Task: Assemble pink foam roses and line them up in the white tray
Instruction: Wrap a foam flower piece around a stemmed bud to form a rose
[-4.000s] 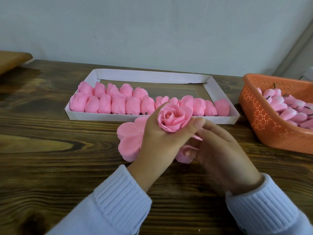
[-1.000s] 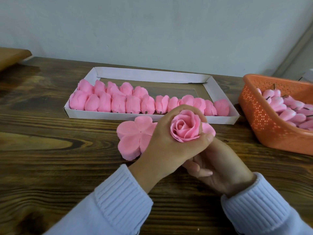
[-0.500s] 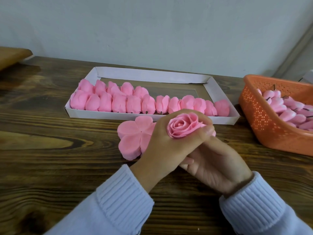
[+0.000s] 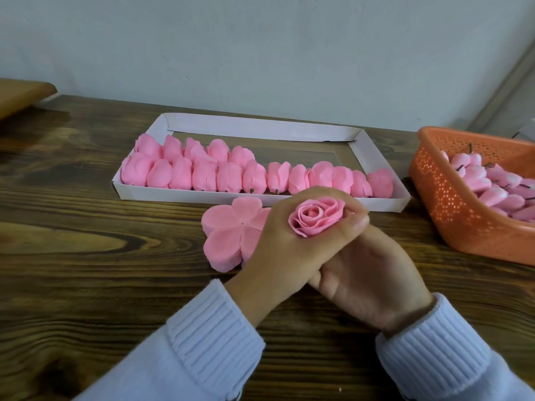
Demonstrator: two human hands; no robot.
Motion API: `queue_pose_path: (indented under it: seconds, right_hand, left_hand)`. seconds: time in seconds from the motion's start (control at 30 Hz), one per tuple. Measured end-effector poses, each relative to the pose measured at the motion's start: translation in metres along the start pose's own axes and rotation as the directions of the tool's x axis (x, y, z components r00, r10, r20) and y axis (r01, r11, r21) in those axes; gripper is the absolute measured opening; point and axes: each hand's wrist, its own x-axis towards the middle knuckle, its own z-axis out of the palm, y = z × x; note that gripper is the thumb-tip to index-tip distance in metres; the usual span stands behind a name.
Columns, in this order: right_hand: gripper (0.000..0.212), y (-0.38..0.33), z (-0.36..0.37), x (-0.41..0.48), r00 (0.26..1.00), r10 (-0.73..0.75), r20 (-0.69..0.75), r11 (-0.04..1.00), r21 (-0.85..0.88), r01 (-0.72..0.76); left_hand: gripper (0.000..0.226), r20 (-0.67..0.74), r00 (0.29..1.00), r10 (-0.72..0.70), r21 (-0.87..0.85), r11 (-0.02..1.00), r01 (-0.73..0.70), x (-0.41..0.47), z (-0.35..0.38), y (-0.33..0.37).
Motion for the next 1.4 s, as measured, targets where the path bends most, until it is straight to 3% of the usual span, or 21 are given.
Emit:
queue_pose_path:
  seconds: [0.13,0.33,0.43,0.57,0.73,0.87,0.93,1.03,1.2,1.27,1.33,1.4]
  right_hand:
    - [0.042,0.0025,0.0018,-0.0003,0.996,-0.039,-0.083,0.996,-0.087,0.032]
    - [0.026,0.0015,0.0013,-0.0014,0.992,-0.08,0.096,0.997,0.007,0.08]
    - [0.033,-0.0002,-0.0016,-0.0012,0.998,-0.024,0.065,0.999,0.033,0.021]
    - [0.03,0.0016,-0.0009,-0.0004,0.998,-0.009,-0.066,0.995,-0.103,0.002]
    - [0.027,0.0013,0.0,-0.0033,0.995,-0.097,0.004,0.994,-0.06,0.097]
    - [0.03,0.0009,-0.0004,-0.0015,0.999,-0.047,-0.007,0.999,-0.014,0.047]
    - [0.032,0.0014,0.0004,-0.0001,0.997,0.013,-0.07,1.0,-0.027,-0.015]
    - [0.027,0.0031,0.0007,-0.0002,0.987,-0.015,-0.161,0.996,-0.09,0.0]
    - [0.028,0.002,-0.0006,-0.0024,0.994,-0.081,-0.07,0.996,-0.049,0.077]
    - [0.041,0.001,-0.0016,-0.0021,0.993,-0.111,-0.044,0.994,0.0,0.111]
    - [0.045,0.0007,-0.0007,-0.001,0.995,-0.089,-0.042,0.996,-0.006,0.089]
    - [0.035,0.001,0.0005,-0.0003,0.993,-0.029,-0.118,0.996,-0.085,0.019]
  left_hand:
    - [0.013,0.016,1.0,-0.015,0.015,1.0,0.015,-0.0015,0.0013,0.0007]
    - [0.013,0.025,1.0,0.018,0.026,1.0,-0.018,-0.0001,0.0022,0.0019]
    - [0.009,0.022,1.0,0.014,0.006,1.0,-0.014,-0.0005,0.0013,0.0021]
    - [0.014,0.039,0.999,-0.033,0.025,0.999,0.032,-0.0016,0.0003,0.0019]
    - [0.019,0.033,0.999,-0.036,0.005,0.999,0.036,-0.0018,0.002,-0.0011]
    - [0.01,0.014,1.0,-0.001,0.013,1.0,0.0,-0.0002,0.0014,0.0018]
    - [0.014,0.021,1.0,-0.024,0.01,1.0,0.023,0.0001,0.0016,0.0023]
    - [0.016,0.02,1.0,-0.021,-0.001,1.0,0.021,-0.0004,0.0019,0.0028]
    - [0.009,0.008,1.0,0.012,0.001,1.0,-0.012,-0.0001,0.0004,-0.0003]
    - [0.009,-0.002,1.0,0.006,-0.008,1.0,-0.006,0.0001,0.0002,-0.0006]
    - [0.011,-0.004,1.0,-0.015,-0.035,0.999,0.015,-0.0001,0.0005,0.0001]
    - [0.014,0.008,1.0,-0.03,-0.043,0.999,0.03,-0.0004,0.0013,0.0012]
